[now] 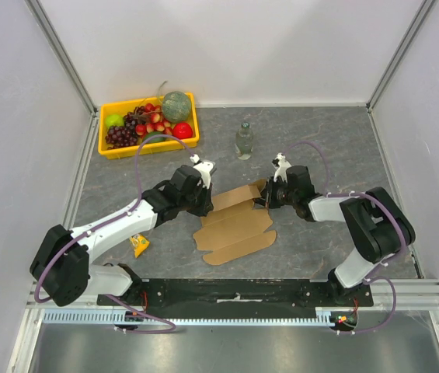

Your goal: Fold the paper box

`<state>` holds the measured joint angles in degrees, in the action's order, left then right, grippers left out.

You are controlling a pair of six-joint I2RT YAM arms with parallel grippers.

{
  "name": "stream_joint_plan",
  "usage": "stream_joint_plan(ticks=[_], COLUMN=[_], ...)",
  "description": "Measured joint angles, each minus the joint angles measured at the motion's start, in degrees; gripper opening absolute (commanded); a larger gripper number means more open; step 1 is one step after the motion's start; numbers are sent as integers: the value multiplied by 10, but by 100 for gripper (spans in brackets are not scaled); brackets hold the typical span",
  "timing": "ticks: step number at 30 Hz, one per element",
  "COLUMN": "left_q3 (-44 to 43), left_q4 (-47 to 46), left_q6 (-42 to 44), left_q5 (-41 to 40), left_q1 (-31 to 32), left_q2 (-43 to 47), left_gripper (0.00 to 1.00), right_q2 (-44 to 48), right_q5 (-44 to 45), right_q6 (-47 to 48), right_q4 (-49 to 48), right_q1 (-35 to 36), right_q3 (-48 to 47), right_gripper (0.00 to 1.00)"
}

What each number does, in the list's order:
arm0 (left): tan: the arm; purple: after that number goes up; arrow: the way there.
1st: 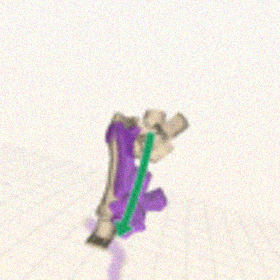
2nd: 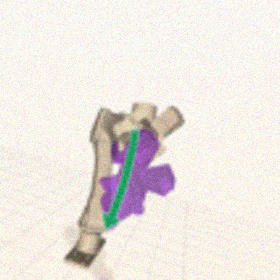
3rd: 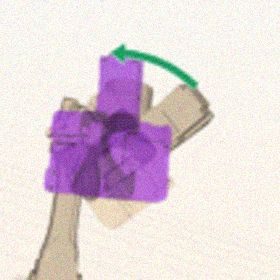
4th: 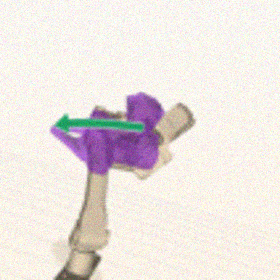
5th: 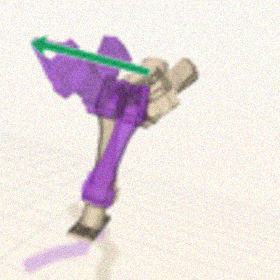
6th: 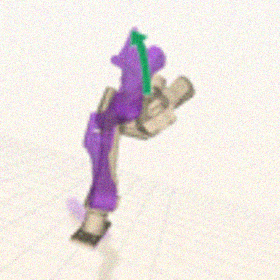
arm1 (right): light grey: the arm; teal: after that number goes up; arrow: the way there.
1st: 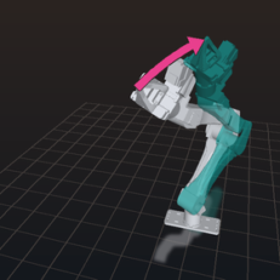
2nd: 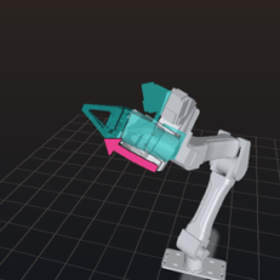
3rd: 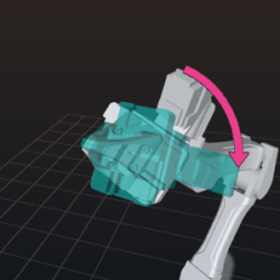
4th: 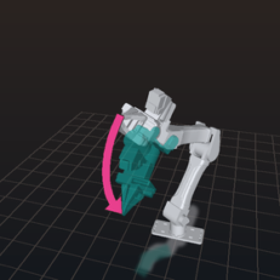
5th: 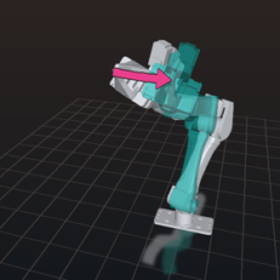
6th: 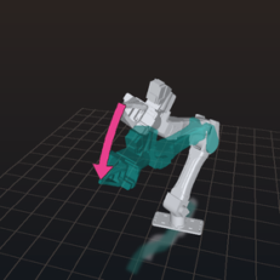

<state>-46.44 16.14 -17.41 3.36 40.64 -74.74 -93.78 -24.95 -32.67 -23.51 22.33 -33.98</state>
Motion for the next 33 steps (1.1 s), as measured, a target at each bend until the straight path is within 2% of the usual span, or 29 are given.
stream_joint_plan(ticks=[19,33], left_q3=[0,4], left_q4=[0,-2], left_q6=[-2,-3], left_q5=[0,0], left_q1=[0,0], left_q2=[0,0], left_gripper=[12,11], right_q2=[-74,-74], right_q5=[-47,-52], right_q6=[-62,-73], right_q4=[-101,-108], right_q1=[-1,-1], right_q3=[9,9], right_gripper=[1,1])
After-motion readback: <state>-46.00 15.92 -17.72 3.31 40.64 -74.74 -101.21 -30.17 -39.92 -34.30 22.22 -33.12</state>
